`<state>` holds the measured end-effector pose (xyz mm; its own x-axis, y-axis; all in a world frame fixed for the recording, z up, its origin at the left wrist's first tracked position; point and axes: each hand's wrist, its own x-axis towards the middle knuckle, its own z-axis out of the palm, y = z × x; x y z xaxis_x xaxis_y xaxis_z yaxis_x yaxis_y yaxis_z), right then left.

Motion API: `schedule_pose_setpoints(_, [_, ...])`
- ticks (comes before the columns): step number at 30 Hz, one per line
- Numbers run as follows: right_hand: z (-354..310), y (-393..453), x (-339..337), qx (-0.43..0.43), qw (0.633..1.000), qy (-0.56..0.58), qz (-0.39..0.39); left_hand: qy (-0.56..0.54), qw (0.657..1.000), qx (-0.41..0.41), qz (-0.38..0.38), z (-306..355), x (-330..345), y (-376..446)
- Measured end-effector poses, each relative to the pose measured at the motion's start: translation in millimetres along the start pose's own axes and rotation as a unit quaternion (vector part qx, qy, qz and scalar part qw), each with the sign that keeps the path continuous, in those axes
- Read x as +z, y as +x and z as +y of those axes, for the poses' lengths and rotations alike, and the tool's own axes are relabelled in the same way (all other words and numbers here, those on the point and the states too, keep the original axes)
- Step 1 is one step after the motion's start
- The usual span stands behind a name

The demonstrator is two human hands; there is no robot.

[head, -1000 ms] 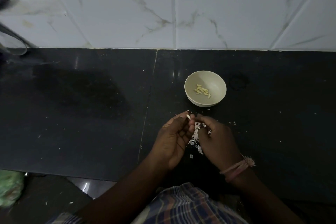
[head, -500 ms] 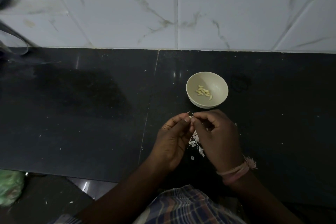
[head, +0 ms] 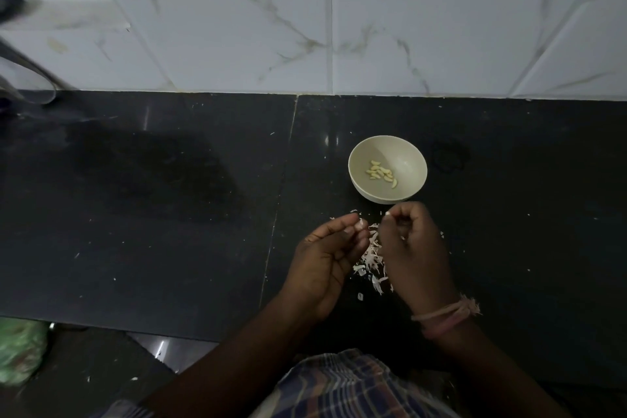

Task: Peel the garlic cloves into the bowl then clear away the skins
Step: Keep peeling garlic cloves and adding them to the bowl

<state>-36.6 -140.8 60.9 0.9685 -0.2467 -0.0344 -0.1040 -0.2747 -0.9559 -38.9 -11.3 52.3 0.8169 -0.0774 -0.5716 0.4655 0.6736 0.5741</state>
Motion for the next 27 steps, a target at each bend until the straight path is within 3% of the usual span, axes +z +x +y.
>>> schedule_pose_setpoints(3, [-1, -8, -2, -0.066, 0.998, 0.017, 0.01, 0.018, 1.0, -0.019, -0.006, 1, 0, 1])
schedule_pose_setpoints(6, [7, -25, 8, -0.176, 0.979, -0.056, -0.085, 0.03, 0.999, -0.044, -0.008, 1, 5, -2])
schedule_pose_setpoints(8, [26, -31, 15, -0.142, 0.976, -0.107, -0.124, 0.034, 0.998, -0.057, 0.006, 2, 7, -4])
schedule_pose_setpoints(11, [45, -25, 14, -0.048, 0.989, -0.122, -0.068, 0.051, 0.996, -0.047, 0.05, 1, 0, -3])
schedule_pose_setpoints(14, [37, -25, 11, -0.082, 0.99, -0.106, -0.039, 0.068, 0.994, -0.029, 0.079, 2, -4, -1])
schedule_pose_setpoints(17, [31, -33, 17, -0.128, 0.978, -0.123, -0.113, 0.088, 0.994, -0.042, 0.048, 0, 1, -5])
schedule_pose_setpoints(19, [40, -32, 19, -0.088, 0.98, -0.138, -0.117, 0.093, 0.994, -0.045, 0.041, 0, 3, -8])
schedule_pose_setpoints(21, [47, -25, 14, -0.043, 0.988, -0.14, -0.057, 0.073, 0.996, -0.012, 0.056, 3, 0, -5])
schedule_pose_setpoints(24, [41, -22, 8, -0.096, 0.986, -0.139, -0.005, 0.074, 0.995, 0.018, 0.064, 7, -5, 0])
schedule_pose_setpoints(27, [27, -35, 12, -0.167, 0.977, -0.122, -0.056, 0.084, 0.995, 0.003, 0.055, 2, -4, -5])
